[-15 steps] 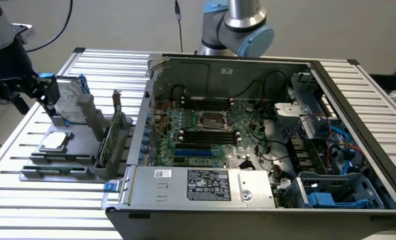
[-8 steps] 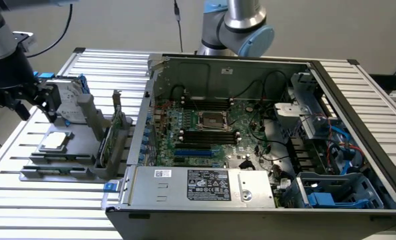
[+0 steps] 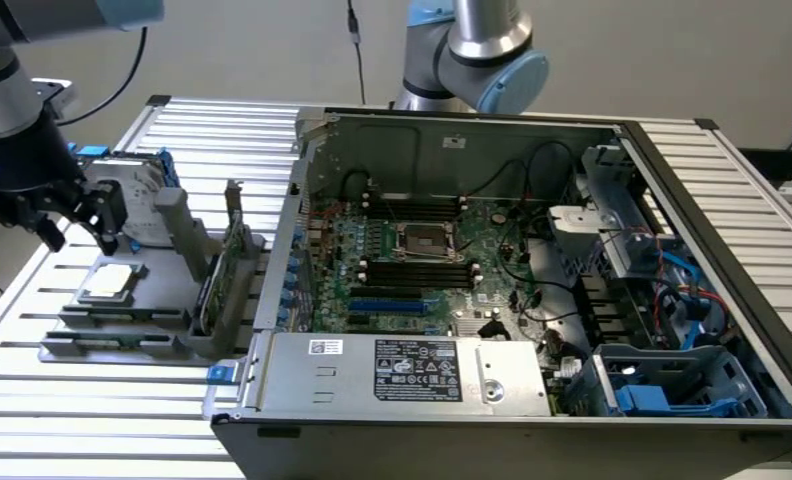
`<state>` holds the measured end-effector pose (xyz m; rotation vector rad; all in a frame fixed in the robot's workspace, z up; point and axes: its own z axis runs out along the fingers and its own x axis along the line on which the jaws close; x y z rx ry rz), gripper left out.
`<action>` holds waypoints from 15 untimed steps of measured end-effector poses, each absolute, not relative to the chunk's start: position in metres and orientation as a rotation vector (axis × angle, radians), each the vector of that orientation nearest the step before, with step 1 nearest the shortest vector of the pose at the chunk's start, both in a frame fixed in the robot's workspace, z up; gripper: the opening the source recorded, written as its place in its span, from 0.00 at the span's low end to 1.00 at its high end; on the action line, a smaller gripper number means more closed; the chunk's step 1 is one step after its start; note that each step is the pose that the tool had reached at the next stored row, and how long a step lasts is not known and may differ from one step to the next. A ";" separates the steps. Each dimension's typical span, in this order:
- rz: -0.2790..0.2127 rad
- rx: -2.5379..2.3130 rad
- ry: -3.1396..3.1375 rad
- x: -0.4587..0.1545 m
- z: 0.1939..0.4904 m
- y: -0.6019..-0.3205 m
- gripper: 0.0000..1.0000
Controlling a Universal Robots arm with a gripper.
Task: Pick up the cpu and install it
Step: 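Pick up the cpu and move it towards the insertion slot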
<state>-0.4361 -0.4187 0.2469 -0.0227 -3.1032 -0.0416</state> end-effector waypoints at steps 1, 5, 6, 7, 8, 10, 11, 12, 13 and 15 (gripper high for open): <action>-0.042 -0.021 -3.103 -0.436 0.245 -0.419 0.65; -0.041 -0.011 -3.103 -0.434 0.238 -0.419 0.65; -0.041 -0.011 -3.103 -0.434 0.236 -0.419 0.65; -0.041 -0.011 -3.103 -0.434 0.234 -0.420 0.65; -0.041 -0.011 -3.103 -0.434 0.232 -0.420 0.65; -0.041 -0.011 -3.103 -0.433 0.229 -0.421 0.65; -0.041 -0.011 -3.103 -0.433 0.227 -0.421 0.65; -0.041 -0.011 -3.103 -0.433 0.225 -0.421 0.65; -0.041 -0.011 -3.103 -0.433 0.223 -0.421 0.65; -0.041 -0.011 -3.103 -0.432 0.220 -0.421 0.65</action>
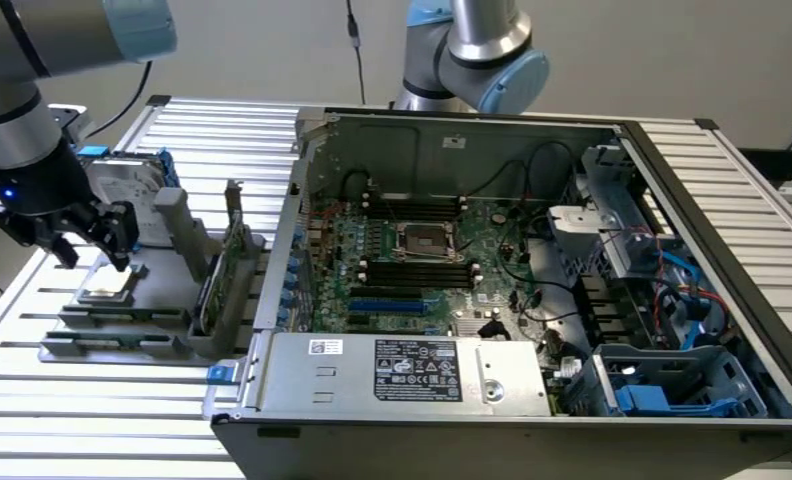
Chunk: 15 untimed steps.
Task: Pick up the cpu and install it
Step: 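Pick up the cpu and move it towards the insertion slot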
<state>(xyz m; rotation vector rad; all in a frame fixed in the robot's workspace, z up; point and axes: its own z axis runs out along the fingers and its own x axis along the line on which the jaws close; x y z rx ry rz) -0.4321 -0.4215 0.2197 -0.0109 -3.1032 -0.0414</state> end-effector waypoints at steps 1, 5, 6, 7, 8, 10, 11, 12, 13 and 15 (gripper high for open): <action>-0.041 -0.011 -3.103 -0.432 0.218 -0.422 0.65; -0.041 -0.012 -3.103 -0.431 0.210 -0.422 0.65; -0.042 -0.012 -3.103 -0.431 0.209 -0.422 0.65; -0.042 -0.013 -3.103 -0.431 0.207 -0.422 0.65; -0.042 -0.014 -3.103 -0.431 0.205 -0.422 0.65; -0.044 -0.016 -3.103 -0.431 0.201 -0.422 0.65; -0.045 -0.018 -3.103 -0.431 0.200 -0.422 0.65; -0.046 -0.019 -3.103 -0.431 0.198 -0.422 0.65; -0.047 -0.021 -3.103 -0.431 0.197 -0.422 0.65; -0.051 -0.024 -3.103 -0.431 0.196 -0.422 0.65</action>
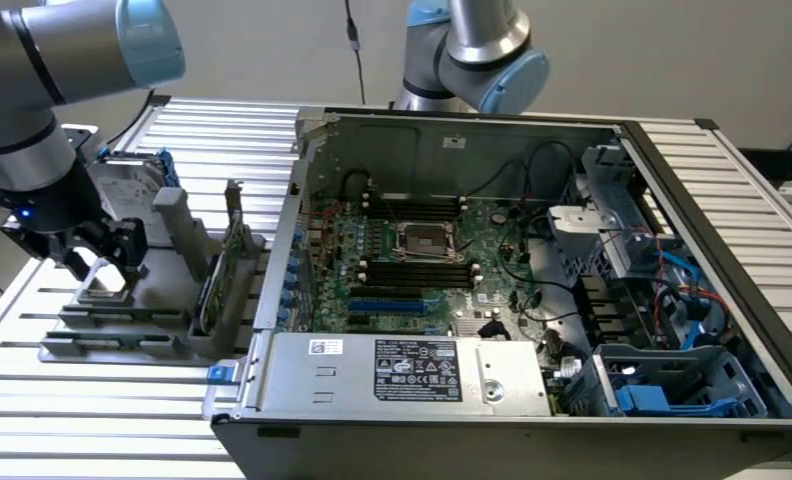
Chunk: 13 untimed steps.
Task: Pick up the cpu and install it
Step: 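Pick up the cpu and move it towards the insertion slot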
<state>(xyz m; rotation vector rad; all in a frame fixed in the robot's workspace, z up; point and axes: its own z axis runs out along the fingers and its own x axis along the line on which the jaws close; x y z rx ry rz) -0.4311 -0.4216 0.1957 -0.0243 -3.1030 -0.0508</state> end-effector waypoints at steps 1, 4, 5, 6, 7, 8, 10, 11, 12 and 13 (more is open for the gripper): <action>-0.053 -0.026 -3.103 -0.431 0.195 -0.422 0.65; -0.059 -0.031 -3.103 -0.432 0.194 -0.422 0.65; -0.060 -0.033 -3.103 -0.432 0.193 -0.422 0.65; -0.061 -0.035 -3.103 -0.432 0.192 -0.422 0.65; -0.061 -0.037 -3.103 -0.432 0.192 -0.422 0.65; -0.062 -0.039 -3.103 -0.433 0.191 -0.422 0.65; -0.063 -0.044 -3.103 -0.433 0.190 -0.422 0.65; -0.063 -0.049 -3.103 -0.433 0.189 -0.422 0.65; -0.064 -0.053 -3.103 -0.433 0.188 -0.422 0.65; -0.065 -0.059 -3.103 -0.433 0.188 -0.422 0.65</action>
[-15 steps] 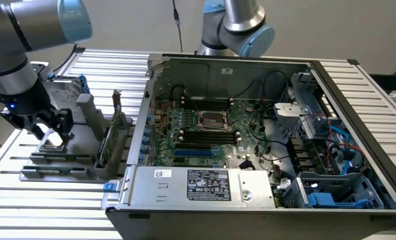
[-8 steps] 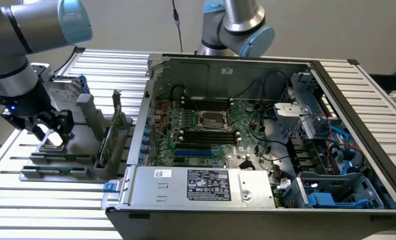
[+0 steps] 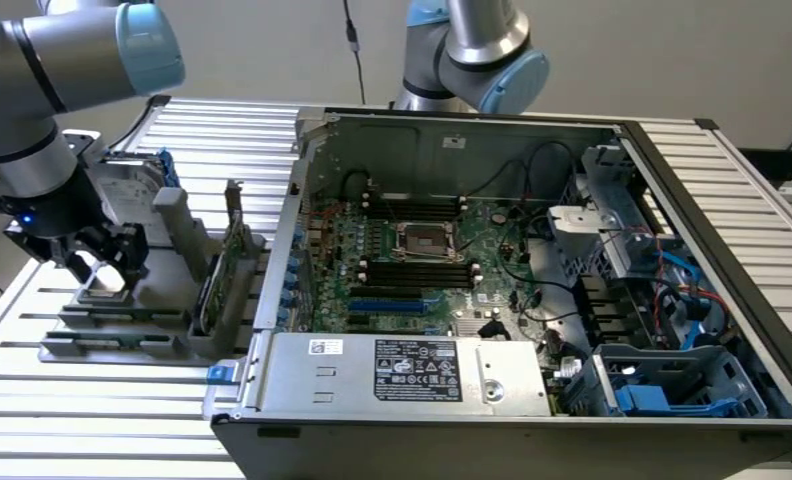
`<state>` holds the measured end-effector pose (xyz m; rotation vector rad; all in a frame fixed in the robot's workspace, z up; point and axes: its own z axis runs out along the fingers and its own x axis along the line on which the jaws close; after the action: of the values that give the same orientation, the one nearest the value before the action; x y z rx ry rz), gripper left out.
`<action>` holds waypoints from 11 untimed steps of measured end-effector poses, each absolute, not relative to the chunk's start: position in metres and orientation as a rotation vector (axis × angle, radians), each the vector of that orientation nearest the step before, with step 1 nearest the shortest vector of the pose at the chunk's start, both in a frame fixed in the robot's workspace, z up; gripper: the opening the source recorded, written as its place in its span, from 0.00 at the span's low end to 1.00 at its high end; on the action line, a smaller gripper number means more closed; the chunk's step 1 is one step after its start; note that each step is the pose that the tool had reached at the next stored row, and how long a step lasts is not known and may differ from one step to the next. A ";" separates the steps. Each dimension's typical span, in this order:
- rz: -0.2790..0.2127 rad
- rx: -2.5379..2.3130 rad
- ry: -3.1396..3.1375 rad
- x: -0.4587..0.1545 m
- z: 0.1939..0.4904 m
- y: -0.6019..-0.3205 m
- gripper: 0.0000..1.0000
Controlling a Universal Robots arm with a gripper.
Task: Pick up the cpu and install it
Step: 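Pick up the cpu and move it towards the insertion slot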
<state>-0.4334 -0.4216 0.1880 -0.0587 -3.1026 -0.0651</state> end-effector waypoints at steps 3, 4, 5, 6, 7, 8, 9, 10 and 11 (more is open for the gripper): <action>-0.068 -0.076 -3.102 -0.434 0.187 -0.422 0.65; -0.070 -0.080 -3.102 -0.434 0.187 -0.422 0.65; -0.071 -0.084 -3.102 -0.434 0.187 -0.422 0.65; -0.073 -0.086 -3.102 -0.434 0.187 -0.422 0.65; -0.074 -0.087 -3.102 -0.434 0.186 -0.421 0.65; -0.075 -0.087 -3.102 -0.434 0.186 -0.422 0.65; -0.076 -0.087 -3.102 -0.434 0.186 -0.422 0.65; -0.077 -0.091 -3.100 -0.434 0.186 -0.422 0.65; -0.078 -0.096 -3.100 -0.435 0.186 -0.422 0.65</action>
<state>-0.4350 -0.4216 0.1860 -0.0955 -3.1000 -0.0776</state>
